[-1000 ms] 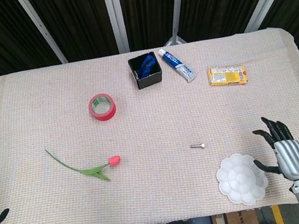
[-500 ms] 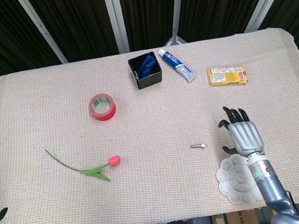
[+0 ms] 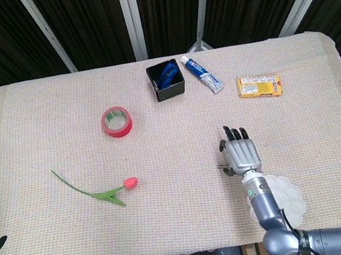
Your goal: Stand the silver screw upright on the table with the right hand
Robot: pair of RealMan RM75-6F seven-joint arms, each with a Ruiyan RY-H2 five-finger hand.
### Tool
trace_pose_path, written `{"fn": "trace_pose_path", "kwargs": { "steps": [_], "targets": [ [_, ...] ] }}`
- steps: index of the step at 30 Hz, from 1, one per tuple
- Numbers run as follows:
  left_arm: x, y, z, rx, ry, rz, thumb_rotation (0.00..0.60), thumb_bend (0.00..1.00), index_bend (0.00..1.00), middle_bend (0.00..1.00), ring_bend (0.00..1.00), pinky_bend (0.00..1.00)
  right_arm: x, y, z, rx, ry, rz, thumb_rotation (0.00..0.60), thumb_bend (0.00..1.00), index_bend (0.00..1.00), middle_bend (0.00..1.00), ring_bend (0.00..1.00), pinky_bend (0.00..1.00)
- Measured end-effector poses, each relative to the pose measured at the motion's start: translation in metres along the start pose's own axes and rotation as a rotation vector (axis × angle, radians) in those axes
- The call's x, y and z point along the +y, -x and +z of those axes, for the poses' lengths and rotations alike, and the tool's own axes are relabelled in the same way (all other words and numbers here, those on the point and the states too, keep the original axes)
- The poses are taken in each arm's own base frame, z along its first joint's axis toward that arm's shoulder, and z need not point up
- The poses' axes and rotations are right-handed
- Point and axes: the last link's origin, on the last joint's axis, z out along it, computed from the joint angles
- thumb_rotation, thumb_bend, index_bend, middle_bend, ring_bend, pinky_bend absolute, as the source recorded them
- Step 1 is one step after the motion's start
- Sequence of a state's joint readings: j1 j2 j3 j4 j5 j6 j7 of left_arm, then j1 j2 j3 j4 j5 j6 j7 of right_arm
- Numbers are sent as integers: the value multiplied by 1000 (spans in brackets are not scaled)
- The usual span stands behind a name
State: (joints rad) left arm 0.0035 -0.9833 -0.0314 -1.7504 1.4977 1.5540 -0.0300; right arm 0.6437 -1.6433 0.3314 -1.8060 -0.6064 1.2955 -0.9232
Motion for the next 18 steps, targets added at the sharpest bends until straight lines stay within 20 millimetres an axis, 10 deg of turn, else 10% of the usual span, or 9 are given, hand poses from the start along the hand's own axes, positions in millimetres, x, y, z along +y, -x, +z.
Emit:
{"fn": "trace_pose_path", "kwargs": {
  "steps": [18],
  "targets": [
    [-1, 1, 3, -5, -6, 0, 600, 249, 152, 0, 0, 0, -12, 19, 9, -8, 31, 5, 600, 197, 486, 20, 97, 21]
  ]
}}
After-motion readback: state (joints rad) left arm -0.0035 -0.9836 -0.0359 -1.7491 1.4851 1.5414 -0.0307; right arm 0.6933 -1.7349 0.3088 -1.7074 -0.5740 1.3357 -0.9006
